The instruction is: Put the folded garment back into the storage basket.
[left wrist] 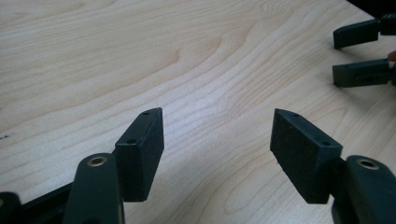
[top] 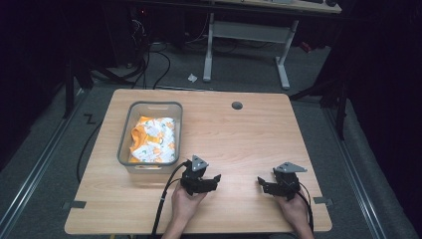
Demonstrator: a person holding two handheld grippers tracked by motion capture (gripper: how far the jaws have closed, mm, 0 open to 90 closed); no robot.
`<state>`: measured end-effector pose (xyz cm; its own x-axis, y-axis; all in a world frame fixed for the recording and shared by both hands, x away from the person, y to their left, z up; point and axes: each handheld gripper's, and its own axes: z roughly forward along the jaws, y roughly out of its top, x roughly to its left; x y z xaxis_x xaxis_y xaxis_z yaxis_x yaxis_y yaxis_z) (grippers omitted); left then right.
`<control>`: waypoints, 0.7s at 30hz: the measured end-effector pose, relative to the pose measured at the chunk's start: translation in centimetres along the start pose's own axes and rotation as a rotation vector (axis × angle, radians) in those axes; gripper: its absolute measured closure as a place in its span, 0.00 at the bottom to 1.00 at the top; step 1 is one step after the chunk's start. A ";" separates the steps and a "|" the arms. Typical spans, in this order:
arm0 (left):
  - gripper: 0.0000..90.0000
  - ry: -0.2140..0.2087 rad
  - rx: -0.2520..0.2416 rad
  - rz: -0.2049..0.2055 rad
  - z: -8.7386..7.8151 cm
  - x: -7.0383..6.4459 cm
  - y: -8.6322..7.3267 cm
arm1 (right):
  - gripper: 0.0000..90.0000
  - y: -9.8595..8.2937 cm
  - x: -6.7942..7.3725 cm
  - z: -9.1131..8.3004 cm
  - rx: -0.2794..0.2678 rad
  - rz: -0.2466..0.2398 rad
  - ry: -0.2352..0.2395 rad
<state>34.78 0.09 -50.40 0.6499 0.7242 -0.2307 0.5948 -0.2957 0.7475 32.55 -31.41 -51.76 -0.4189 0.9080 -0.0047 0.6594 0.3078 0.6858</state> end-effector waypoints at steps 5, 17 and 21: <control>0.39 0.015 0.010 0.012 0.2 -0.2 -0.3 | 0.28 0.0 0.0 0.0 0.000 0.000 0.000; 0.39 0.058 0.015 0.034 0.4 -0.7 -1.0 | 0.28 0.0 0.0 0.0 0.000 0.000 0.000; 0.39 0.075 0.027 0.049 0.5 -0.9 -1.1 | 0.28 0.0 0.0 0.0 0.000 0.000 0.000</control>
<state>33.79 -0.51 -51.31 0.6418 0.7527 -0.1464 0.5763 -0.3475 0.7397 32.55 -31.42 -51.76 -0.4191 0.9079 -0.0048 0.6594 0.3080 0.6858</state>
